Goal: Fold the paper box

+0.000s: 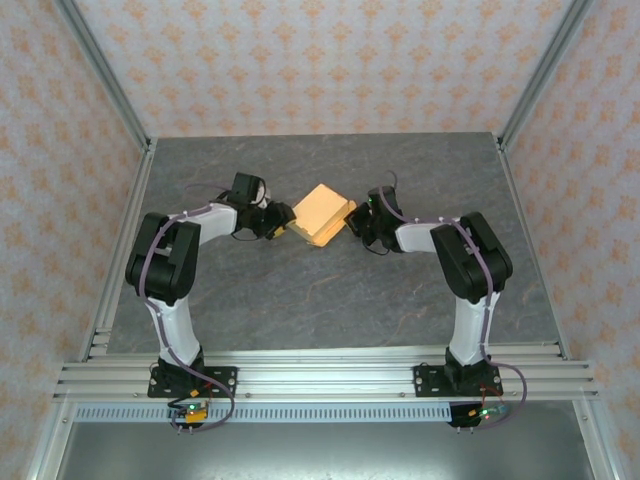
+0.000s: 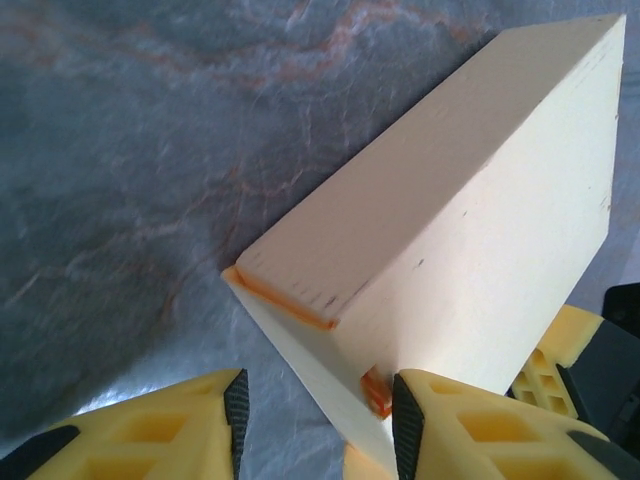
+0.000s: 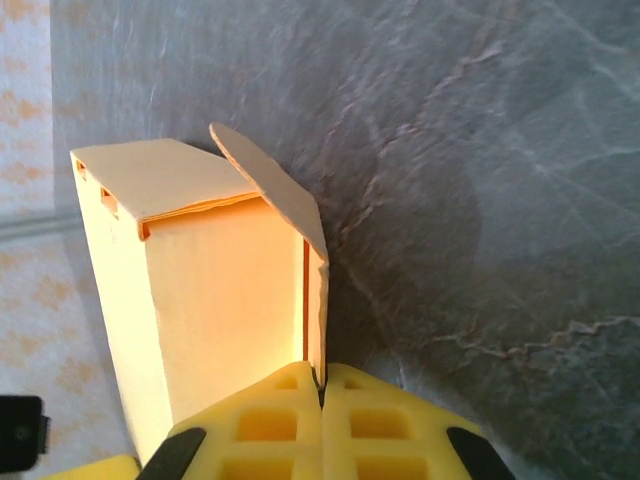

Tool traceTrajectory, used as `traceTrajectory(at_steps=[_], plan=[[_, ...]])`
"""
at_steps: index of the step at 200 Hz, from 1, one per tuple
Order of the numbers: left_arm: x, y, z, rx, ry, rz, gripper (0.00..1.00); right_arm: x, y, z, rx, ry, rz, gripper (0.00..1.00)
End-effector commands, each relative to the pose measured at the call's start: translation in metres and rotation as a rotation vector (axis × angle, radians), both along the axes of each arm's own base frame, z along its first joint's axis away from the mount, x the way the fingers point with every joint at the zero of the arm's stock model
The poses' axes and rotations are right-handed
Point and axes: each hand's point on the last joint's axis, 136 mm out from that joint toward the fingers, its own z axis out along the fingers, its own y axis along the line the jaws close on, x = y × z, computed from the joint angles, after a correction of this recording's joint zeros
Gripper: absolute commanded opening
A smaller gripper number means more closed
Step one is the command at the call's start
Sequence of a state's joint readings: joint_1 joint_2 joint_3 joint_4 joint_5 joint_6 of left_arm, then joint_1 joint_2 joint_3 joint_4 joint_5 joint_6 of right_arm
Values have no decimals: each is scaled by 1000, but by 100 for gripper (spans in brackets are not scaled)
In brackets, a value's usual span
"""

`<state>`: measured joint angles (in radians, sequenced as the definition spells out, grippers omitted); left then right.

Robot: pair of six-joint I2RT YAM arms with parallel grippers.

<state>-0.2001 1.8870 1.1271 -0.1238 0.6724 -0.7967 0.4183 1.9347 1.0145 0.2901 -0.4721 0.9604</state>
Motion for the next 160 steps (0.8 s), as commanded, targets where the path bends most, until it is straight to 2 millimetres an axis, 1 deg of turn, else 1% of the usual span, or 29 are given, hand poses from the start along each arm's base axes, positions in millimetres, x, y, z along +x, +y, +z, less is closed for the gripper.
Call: traceTrajectory(at_steps=[1, 11, 23, 44, 59, 79, 95, 116, 134, 160], plan=[[-2, 9, 43, 6, -71, 35, 45, 3, 4, 50, -74, -151, 160, 0], [-2, 10, 56, 17, -102, 29, 46, 1, 5, 58, -98, -178, 235, 0], [-2, 12, 64, 36, -114, 14, 46, -3, 4, 64, -132, -191, 304, 0], [-2, 11, 68, 44, -114, -2, 46, -10, 0, 76, -208, -219, 425, 0], [-1, 10, 72, 31, -146, -2, 47, -14, -4, 86, -269, -236, 513, 0], [0, 3, 75, 14, -173, -41, 47, -20, -8, 97, -349, -237, 612, 0], [-3, -8, 70, 1, -160, -80, 47, -24, -9, 105, -388, -245, 680, 0], [-10, -30, 64, -18, -172, -113, 46, -28, -10, 112, -422, -222, 760, 0], [-15, -51, 60, -32, -174, -142, 46, -30, -11, 116, -435, -205, 795, 0], [-21, -76, 55, -55, -169, -174, 45, -31, -2, 118, -419, -207, 809, 0]])
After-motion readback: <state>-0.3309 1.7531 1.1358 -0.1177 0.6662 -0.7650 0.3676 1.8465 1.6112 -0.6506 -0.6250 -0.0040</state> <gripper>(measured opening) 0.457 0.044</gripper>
